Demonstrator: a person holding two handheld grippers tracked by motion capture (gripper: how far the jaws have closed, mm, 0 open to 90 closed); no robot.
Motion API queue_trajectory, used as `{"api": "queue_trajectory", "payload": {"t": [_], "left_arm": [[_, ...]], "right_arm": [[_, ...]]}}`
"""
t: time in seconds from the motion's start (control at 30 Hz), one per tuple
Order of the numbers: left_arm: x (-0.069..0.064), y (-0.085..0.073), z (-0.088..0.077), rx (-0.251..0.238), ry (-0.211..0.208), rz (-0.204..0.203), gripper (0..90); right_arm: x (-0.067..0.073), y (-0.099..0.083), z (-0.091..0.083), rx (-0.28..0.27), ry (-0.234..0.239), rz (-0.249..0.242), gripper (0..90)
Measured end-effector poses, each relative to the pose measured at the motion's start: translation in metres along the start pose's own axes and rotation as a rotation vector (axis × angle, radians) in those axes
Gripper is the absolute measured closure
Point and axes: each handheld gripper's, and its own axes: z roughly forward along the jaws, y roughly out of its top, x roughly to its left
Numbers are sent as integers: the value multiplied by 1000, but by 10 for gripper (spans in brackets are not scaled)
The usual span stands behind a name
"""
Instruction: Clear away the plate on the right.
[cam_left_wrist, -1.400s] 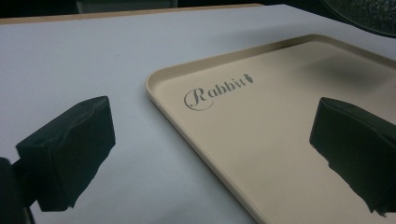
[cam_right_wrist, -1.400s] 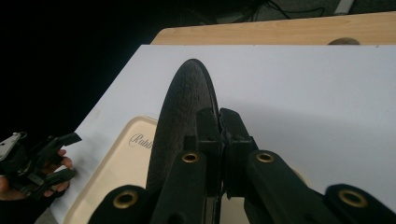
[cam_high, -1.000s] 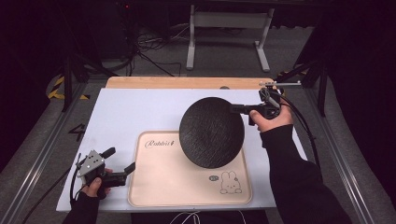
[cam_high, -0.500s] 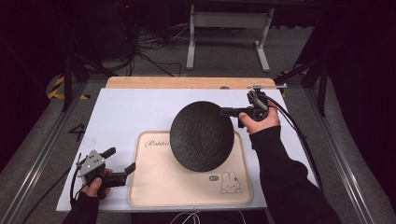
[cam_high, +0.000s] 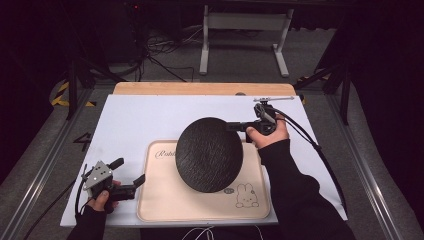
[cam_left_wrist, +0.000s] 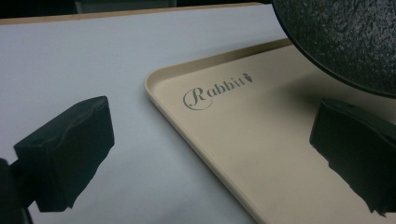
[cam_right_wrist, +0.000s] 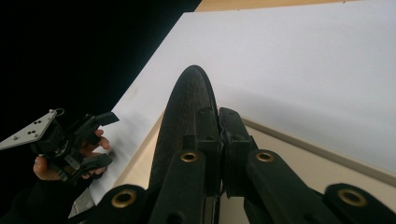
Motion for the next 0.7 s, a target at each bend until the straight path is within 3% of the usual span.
{"api": "queue_trajectory", "payload": {"t": [0.7], "left_arm": [[0,0,0,3,-3,3,6]], "right_arm": [[-1,-20,31,76,31,13,880]]}}
